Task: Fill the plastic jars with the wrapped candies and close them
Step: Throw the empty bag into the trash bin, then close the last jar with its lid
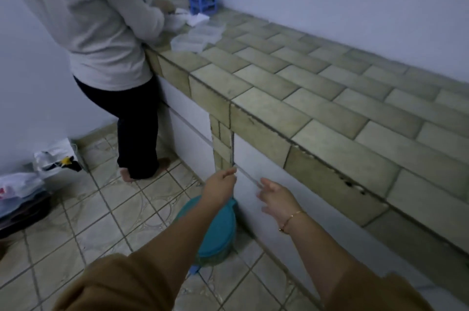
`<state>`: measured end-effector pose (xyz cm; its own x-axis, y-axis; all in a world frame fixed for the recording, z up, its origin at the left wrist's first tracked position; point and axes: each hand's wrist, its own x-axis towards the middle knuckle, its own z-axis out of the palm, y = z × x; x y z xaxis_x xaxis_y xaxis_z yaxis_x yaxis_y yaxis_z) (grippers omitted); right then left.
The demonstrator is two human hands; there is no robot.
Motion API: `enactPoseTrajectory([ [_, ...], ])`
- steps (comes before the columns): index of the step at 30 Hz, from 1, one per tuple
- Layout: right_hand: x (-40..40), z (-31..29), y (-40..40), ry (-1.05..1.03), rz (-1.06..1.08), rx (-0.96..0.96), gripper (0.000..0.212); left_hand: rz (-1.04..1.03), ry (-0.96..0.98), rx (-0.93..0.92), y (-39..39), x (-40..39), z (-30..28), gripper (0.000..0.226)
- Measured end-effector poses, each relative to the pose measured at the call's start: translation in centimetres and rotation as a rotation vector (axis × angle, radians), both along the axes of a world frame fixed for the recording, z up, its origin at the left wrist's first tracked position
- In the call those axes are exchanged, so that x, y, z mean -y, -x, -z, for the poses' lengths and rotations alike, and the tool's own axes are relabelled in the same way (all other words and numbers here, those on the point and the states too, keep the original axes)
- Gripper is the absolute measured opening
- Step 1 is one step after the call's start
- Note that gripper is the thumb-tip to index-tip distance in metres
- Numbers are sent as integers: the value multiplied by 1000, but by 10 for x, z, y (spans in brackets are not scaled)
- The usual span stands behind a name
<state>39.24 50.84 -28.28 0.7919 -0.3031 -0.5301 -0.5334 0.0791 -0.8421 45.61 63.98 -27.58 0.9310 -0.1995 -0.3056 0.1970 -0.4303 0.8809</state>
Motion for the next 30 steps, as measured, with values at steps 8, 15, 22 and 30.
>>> enactPoseTrajectory([
  [8,109,-101,70,160,-88,269,54,-63,119,518,68,125,-88,29],
  [15,237,-139,169,692,-158,307,56,202,103,825,149,263,-109,44],
  [22,343,-125,283,898,-147,197,47,547,82,879,248,380,-98,49],
  [30,435,-120,383,1120,-227,-104,54,918,13,865,339,484,-93,56],
])
